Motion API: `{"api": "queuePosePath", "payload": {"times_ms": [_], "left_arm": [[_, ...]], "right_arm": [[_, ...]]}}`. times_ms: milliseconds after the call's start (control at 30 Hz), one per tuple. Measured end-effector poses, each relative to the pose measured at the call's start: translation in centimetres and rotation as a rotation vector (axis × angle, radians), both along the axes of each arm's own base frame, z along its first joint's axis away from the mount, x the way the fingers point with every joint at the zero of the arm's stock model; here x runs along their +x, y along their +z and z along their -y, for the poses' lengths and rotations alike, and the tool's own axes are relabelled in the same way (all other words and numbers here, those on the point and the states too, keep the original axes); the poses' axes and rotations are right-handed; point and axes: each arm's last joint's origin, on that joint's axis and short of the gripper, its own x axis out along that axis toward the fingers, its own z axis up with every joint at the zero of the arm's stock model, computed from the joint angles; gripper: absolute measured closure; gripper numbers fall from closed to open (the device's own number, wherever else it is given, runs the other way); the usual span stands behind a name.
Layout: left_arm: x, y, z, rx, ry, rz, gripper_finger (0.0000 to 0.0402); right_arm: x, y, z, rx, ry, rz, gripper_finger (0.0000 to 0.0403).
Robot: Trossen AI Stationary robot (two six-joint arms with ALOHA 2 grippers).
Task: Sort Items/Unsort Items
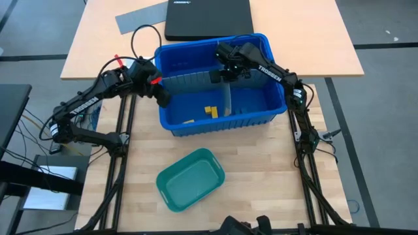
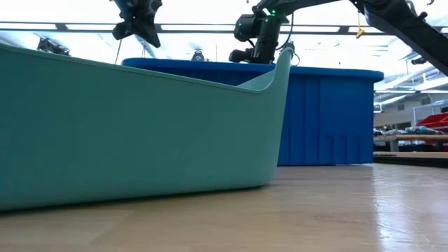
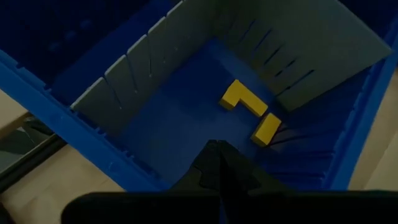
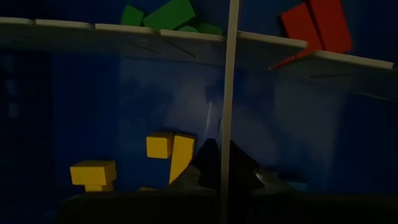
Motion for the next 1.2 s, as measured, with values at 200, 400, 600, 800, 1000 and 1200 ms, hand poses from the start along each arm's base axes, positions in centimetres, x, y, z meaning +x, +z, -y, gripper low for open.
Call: {"api": "queuePosePath", "payload": {"times_ms": [200, 400, 600, 800, 1000, 1200], "left_arm": [[0.2, 0.2, -0.1, 0.017, -0.002, 0.033, 0.0401], [0.3, 0.3, -0.2, 0.019, 0.001, 0.042, 0.0401], [0.3, 0.3, -0.2, 0.016, 0.002, 0.042, 0.0401], [0.3, 0.3, -0.2, 0.014, 0.0, 0.042, 0.0401], [0.3, 0.3, -0.2, 0.014, 0.0, 0.042, 0.0401], [0.3, 0.3, -0.2, 0.014, 0.0, 0.043, 0.0401]], "right_arm": [[-0.2, 0.4, -0.1, -0.006, -0.01, 0.007, 0.0403], [-0.3, 0.6, -0.3, -0.011, -0.011, 0.011, 0.0403], [-0.2, 0.7, -0.4, -0.015, -0.02, 0.013, 0.0403], [-0.2, 0.8, -0.5, -0.012, -0.032, 0.019, 0.0403], [-0.2, 0.8, -0.5, -0.005, -0.05, 0.03, 0.0403], [-0.4, 1.1, -0.7, 0.032, -0.076, 0.054, 0.0403]]}}
